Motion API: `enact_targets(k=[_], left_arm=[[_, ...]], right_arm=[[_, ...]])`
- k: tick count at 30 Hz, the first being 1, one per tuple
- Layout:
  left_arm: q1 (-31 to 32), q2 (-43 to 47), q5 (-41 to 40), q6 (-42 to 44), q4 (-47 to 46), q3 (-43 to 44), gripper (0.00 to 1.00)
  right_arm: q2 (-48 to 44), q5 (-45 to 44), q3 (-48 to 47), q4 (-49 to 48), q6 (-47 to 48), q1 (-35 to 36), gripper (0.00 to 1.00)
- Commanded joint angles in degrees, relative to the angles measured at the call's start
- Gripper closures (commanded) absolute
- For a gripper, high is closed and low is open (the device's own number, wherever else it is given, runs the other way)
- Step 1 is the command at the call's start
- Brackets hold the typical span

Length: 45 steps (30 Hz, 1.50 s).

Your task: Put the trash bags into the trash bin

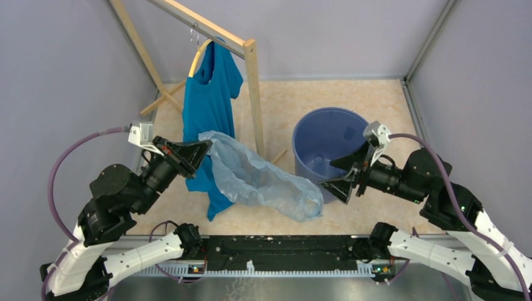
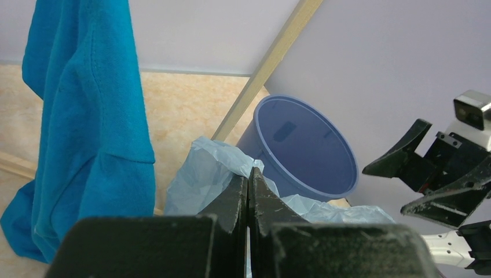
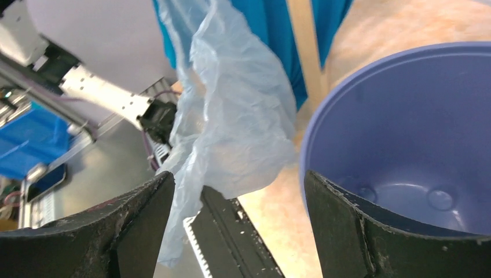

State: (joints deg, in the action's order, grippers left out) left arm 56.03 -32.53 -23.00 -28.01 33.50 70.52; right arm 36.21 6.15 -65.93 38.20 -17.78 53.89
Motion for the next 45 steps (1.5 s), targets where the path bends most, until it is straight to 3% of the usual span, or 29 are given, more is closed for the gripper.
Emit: enact_targets(k=[1, 4, 7, 9, 12, 14, 18, 21, 29, 34, 45], left_arm=[[0.0, -0.7, 0.2, -0.1, -0.9, 2.2, 1.0], [0.0, -0.8, 0.3, -0.1, -1.2, 2.6, 1.0], [0.0, -0.9, 0.7, -0.1, -1.8, 2.3, 1.0], [0.0, -1.2, 1.3, -0.3, -2.5, 2.6, 1.0], [0.0, -1.8, 4.4, -0.2, -5.1, 3.1, 1.0], [0.0, -3.1, 7.3, 0.2, -7.6, 4.0, 1.0], [0.0, -6.3, 14.9, 1.5, -13.1, 6.6, 1.0], [0.0, -10.4, 22.4, 2.8, -17.9, 10.0, 1.0], [0.0, -29.2, 51.0, 3.5, -30.5, 28.7, 1.0], [0.0, -38.0, 53.6, 3.4, -35.5, 37.0, 1.0], [0.0, -46.4, 50.3, 5.9, -38.4, 41.9, 1.0]], right_arm=[[0.0, 11.8, 5.3, -7.9, -1.3, 0.6, 0.18], [1.6, 19.3, 9.6, -12.8, -3.6, 0.6, 0.17], [2.9, 19.9, 13.6, -18.8, -6.6, 0.6, 0.18], [4.7, 19.3, 14.1, -20.5, -7.1, 0.8, 0.25], [7.5, 17.9, 12.3, -21.9, -7.3, 1.1, 0.44], [8.6, 18.5, 11.0, -23.9, -7.6, 1.1, 0.7], [9.1, 16.0, 5.2, -22.3, -5.2, 1.1, 0.99], [7.0, 11.2, -1.3, -18.8, -2.1, 1.2, 1.0], [-0.1, 2.1, -13.6, -17.3, 4.6, 1.1, 1.0], [-1.5, -5.4, -21.3, -13.1, 9.1, 1.1, 1.0], [-1.6, -14.8, -26.0, -8.8, 15.9, 1.1, 1.0]])
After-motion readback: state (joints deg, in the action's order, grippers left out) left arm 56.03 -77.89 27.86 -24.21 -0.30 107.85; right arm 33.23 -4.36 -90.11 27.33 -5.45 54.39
